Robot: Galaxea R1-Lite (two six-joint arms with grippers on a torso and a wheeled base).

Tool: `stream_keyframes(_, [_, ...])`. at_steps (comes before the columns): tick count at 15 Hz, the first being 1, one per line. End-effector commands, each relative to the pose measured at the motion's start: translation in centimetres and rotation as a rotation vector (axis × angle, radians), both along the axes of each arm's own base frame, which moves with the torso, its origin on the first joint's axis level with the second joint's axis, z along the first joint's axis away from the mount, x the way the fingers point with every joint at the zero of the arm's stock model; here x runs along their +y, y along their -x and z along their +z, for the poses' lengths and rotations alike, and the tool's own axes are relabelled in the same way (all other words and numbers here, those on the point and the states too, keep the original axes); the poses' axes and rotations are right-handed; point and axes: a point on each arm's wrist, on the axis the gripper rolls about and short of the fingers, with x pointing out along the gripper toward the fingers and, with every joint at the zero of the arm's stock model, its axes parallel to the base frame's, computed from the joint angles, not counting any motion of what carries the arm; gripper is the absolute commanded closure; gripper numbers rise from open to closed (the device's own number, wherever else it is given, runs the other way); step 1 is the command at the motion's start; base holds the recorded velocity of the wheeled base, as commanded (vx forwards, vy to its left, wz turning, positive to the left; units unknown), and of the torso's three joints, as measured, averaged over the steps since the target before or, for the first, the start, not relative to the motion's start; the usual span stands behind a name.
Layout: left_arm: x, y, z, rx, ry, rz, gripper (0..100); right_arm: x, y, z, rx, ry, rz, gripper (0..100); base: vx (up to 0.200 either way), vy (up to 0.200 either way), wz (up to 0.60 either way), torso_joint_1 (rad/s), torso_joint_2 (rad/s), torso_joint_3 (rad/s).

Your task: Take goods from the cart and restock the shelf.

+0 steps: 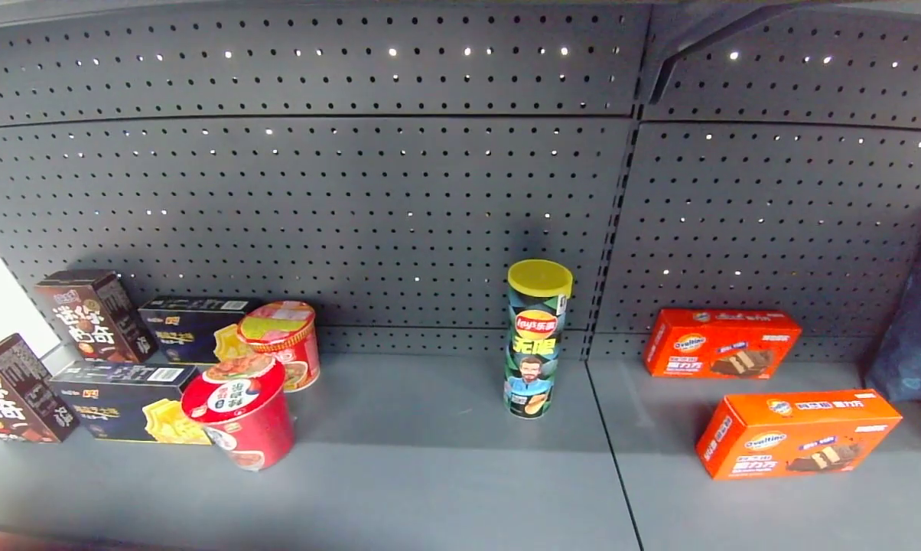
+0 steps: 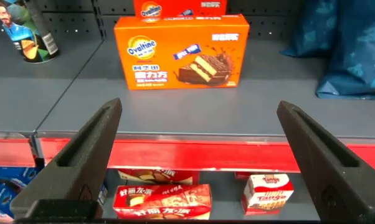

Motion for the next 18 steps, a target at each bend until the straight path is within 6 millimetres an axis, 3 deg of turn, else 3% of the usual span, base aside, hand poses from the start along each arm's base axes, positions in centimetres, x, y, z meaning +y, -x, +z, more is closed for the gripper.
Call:
stream_keyframes(1, [0.0, 0.1, 0.4, -0.009, 0.002, 0.004, 100, 0.0, 0.0, 0.0, 0.0, 0.0, 0.0, 0, 0.0, 0.0, 0.0, 0.0, 0.0, 0.0])
stream_keyframes(7, [0.4, 0.2, 0.8, -0.026, -0.009, 0.225, 100, 0.1, -0.3, 0.2, 0.041, 0.055, 0.072, 0, 0.0, 0.0, 0.0, 0.0, 0.0, 0.0])
stream_keyframes(8, [0.4, 0.2, 0.8, -0.025, -0.012, 0.228, 100, 0.1, -0.2, 1.3, 0.012, 0.049, 0.097, 0, 0.0, 0.0, 0.0, 0.0, 0.0, 0.0])
stream_keyframes(9, [0.4, 0.2, 0.8, -0.024, -0.019, 0.229, 100, 0.2, -1.5, 8.8, 0.022, -0.083, 0.147, 0, 0.0, 0.0, 0.0, 0.0, 0.0, 0.0])
stream_keyframes(10, [0.4, 0.0, 0.6, -0.015, -0.031, 0.226, 100, 0.2, -2.7, 10.6, 0.047, -0.176, 0.154, 0, 0.0, 0.0, 0.0, 0.0, 0.0, 0.0])
stream_keyframes(12, [0.3, -0.3, -0.2, 0.016, -0.045, 0.213, 100, 0.8, -3.8, 12.5, 0.023, -0.053, 0.422, 0, 0.0, 0.0, 0.0, 0.0, 0.0, 0.0])
stream_keyframes(15, [0.3, -0.6, -1.1, 0.044, -0.049, 0.182, 100, 1.9, -6.3, 14.1, 0.099, -0.059, 0.597, 0, 0.0, 0.0, 0.0, 0.0, 0.0, 0.0])
stream_keyframes(18, [0.4, -0.8, -1.1, 0.055, -0.048, 0.127, 100, 4.1, -9.6, 14.1, 0.178, -0.058, 0.764, 0, 0.0, 0.0, 0.0, 0.0, 0.0, 0.0])
